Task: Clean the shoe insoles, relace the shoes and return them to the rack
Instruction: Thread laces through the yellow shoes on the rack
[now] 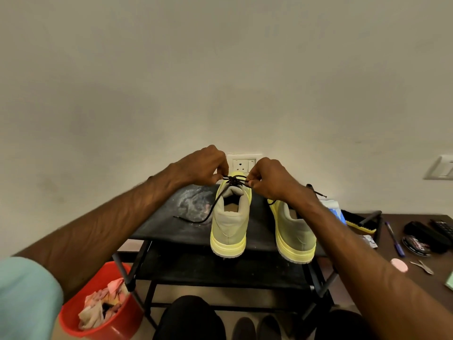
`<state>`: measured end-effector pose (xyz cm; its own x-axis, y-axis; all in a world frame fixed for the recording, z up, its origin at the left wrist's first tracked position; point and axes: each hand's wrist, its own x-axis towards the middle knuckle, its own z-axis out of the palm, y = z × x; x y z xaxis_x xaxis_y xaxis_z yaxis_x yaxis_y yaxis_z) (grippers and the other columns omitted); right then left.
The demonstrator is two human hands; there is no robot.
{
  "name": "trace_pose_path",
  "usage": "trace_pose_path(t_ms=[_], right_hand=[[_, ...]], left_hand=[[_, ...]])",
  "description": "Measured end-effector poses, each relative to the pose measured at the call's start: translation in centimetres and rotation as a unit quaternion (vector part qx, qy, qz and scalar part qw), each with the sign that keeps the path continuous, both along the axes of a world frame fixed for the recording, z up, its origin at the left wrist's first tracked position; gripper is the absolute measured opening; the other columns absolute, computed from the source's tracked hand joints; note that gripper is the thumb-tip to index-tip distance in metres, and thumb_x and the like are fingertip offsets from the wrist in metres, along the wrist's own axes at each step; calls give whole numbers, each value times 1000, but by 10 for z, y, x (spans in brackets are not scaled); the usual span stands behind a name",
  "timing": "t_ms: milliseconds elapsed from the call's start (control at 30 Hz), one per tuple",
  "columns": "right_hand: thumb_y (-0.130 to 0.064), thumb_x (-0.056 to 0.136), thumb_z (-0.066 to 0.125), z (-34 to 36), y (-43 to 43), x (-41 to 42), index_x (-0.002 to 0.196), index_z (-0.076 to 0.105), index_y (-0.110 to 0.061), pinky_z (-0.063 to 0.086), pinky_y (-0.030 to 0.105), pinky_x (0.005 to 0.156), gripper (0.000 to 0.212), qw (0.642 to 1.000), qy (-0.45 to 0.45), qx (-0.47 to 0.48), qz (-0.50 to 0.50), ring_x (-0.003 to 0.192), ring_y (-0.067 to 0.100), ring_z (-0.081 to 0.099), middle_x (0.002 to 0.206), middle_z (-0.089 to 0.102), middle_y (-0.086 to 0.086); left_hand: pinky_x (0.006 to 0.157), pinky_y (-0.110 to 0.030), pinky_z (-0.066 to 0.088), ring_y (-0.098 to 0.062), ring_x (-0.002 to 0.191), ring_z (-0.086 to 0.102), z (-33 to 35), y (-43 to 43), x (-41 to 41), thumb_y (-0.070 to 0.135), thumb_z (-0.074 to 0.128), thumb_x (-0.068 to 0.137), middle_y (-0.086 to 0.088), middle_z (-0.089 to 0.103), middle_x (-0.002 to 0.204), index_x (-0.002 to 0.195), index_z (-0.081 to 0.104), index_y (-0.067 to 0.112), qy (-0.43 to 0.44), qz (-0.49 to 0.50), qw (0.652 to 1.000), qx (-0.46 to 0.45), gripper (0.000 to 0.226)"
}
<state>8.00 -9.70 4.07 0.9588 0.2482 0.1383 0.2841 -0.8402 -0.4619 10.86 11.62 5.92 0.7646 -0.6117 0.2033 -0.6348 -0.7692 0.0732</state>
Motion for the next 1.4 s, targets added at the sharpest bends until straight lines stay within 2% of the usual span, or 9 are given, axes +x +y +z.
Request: trace_pose_path(t_ms=[133, 300, 433, 533, 633, 733, 933, 1167, 1400], right_hand=[[-5, 89, 72, -2, 2, -7, 102, 80, -7, 52, 32, 73, 15, 1000, 10, -16, -5, 87, 24, 69, 97, 76, 8], [-8, 83, 77, -6, 2, -11, 95, 81, -8, 62, 40, 78, 13, 999, 24, -33, 1, 79, 24, 68, 88, 75, 9], [-8, 83, 71, -7, -4, -12, 88, 81, -9, 55, 28, 64, 12, 1000, -5, 18, -25, 73, 17, 66, 83, 75, 3], [-11, 87, 70, -14, -3, -17, 87, 81, -9, 48, 20, 61, 11, 987, -44, 135, -78, 71, 10, 64, 82, 74, 0], [-11, 95, 67, -18, 11, -24, 86, 75, -4, 55, 20, 57, 14, 900, 87, 413, -109, 77, 14, 71, 94, 77, 10], [-6, 97, 62, -18, 23, -29, 82, 73, -9, 57, 23, 56, 19, 807, 147, 558, -127, 72, 17, 72, 89, 76, 12], [-9, 94, 65, -22, 4, -23, 82, 77, -9, 55, 24, 55, 16, 886, 106, 435, -123, 60, 17, 62, 68, 70, 5], [-29, 82, 85, -18, -14, -14, 87, 82, -9, 58, 34, 60, 21, 968, 81, 220, -94, 72, 27, 67, 89, 76, 8], [-30, 81, 86, -24, -8, -18, 97, 84, -18, 51, 25, 70, 20, 944, 63, 313, -88, 83, 11, 69, 91, 79, -3]], left_hand=[[65, -44, 60, -26, 70, 68, -6, -9, -5, 25, 50, 74, -10, 73, 78, 81, 77, 9, -23, 51, 997, 55, 32], [54, -26, 33, -8, 49, 33, -10, -23, -14, 6, 68, 84, 8, 32, 56, 75, 70, 11, -46, 69, 992, 96, 10], [52, -29, 47, -13, 54, 56, -10, -14, -11, 13, 64, 73, 1, 61, 60, 74, 75, 11, -27, 64, 997, 13, 11], [58, -8, 43, 1, 64, 63, -7, -2, -10, 14, 70, 78, 10, 72, 73, 84, 82, 19, 4, 79, 985, -155, 15], [67, -16, 54, 0, 76, 68, -21, -6, -11, 13, 76, 86, 8, 75, 82, 92, 81, 19, 121, 158, 927, -318, 10], [73, -33, 63, -17, 78, 73, -36, -14, -14, 10, 71, 94, -13, 77, 96, 100, 74, 10, 279, 223, 808, -468, 7], [79, -39, 64, -22, 73, 76, -46, -12, -11, 7, 70, 94, -9, 77, 80, 96, 75, 7, 200, 209, 847, -447, 6], [68, -30, 64, -17, 67, 75, -48, -19, -13, 7, 69, 94, -8, 76, 82, 101, 74, 5, 147, 219, 879, -398, 9], [65, -30, 64, -20, 69, 76, -45, -20, -13, 8, 69, 95, -10, 76, 85, 98, 73, 7, 179, 257, 850, -423, 5]])
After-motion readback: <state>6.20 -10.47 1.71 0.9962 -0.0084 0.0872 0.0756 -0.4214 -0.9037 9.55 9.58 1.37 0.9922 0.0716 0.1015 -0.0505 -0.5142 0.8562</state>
